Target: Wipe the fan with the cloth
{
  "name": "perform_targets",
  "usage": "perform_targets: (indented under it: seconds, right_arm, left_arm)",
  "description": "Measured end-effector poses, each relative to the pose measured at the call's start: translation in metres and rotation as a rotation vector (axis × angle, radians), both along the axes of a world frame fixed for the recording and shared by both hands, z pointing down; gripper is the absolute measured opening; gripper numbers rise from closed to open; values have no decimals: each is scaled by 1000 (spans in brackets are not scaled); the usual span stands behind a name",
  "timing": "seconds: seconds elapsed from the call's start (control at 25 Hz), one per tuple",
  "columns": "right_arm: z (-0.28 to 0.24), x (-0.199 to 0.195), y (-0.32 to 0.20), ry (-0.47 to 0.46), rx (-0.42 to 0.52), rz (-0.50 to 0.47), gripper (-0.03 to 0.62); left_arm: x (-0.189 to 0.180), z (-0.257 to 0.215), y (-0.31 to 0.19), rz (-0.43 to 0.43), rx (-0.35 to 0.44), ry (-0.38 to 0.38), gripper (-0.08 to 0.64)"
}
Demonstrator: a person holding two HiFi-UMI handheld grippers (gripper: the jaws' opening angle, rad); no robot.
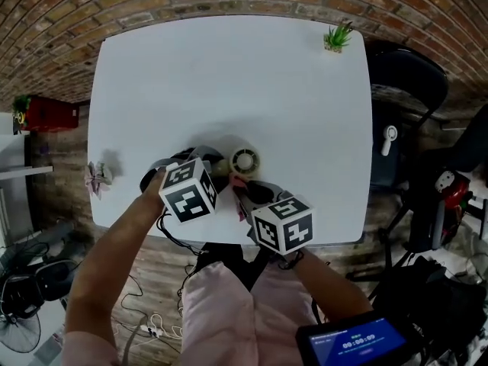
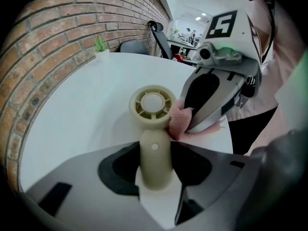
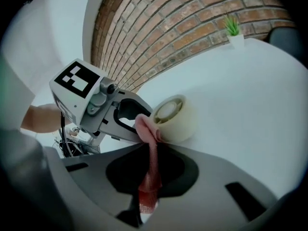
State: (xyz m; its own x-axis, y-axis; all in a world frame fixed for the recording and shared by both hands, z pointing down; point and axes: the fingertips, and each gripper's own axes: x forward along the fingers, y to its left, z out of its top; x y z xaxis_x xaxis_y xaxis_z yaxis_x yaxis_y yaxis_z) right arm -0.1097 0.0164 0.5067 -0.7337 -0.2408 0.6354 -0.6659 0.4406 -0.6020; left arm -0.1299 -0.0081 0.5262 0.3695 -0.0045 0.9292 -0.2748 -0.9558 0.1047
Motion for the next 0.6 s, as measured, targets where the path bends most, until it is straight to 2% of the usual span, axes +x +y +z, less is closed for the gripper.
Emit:
perform_targets:
  seconds: [0.36,0.6]
  right_arm:
    - [2,10,-1,-25,-67,116,34]
    - [4,24,-2,-21,-76,152,34]
  left_arm:
    - [-2,-1,0,15,5,-3,198]
    - [0,3,0,18,18,1,198]
